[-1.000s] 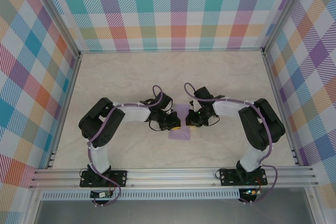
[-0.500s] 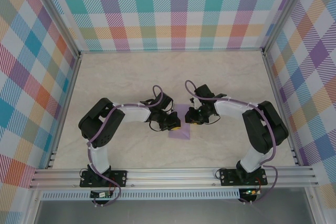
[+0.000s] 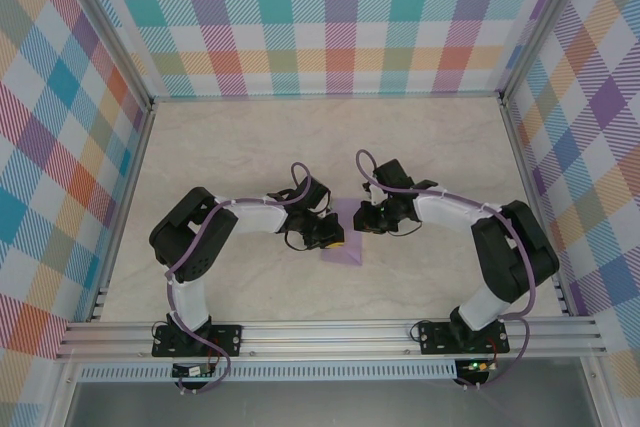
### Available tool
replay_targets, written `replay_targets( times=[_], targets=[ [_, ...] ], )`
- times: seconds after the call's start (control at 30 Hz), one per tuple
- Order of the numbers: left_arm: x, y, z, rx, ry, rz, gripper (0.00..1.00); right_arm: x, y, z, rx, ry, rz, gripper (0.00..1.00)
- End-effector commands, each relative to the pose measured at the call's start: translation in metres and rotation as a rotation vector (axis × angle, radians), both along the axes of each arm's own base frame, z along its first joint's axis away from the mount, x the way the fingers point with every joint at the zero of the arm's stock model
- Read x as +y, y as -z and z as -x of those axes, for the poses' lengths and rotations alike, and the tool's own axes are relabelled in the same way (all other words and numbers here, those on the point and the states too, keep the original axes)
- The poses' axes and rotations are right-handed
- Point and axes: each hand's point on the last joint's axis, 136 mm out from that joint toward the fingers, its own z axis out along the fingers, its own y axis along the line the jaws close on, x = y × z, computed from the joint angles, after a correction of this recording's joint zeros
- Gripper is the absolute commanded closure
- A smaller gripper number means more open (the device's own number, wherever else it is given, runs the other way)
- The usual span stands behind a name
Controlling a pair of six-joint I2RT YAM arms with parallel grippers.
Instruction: Fold a paper plane with a square sheet of paper (pick it up from the middle)
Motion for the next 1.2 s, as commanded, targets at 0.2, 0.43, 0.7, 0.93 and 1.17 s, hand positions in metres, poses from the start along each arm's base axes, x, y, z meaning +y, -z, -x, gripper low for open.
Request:
replay_targets(
  times=[0.2,0.43,0.7,0.93,1.17],
  targets=[
    [0.011,0.004,0.011,0.015,-0.007,-0.074,0.92,0.005,0.023,0.015,0.103,-0.033,-0.020,0.88],
    [-0.001,-0.024,0.003,-0.038,0.000,0.005,0.91,0.003,0.036,0.017,0.131,-0.040,0.006,0.89],
    [-0.006,-0.032,-0.005,-0.073,-0.009,0.021,0.91,0.005,0.039,0.018,0.138,-0.054,-0.004,0.88],
    [-0.014,-0.039,-0.007,-0.089,0.000,0.072,0.91,0.007,0.038,0.018,0.136,-0.066,-0.017,0.88],
    [-0.014,-0.044,-0.007,-0.110,0.005,0.093,0.90,0.008,0.036,0.017,0.123,-0.074,-0.022,0.88]
  ],
)
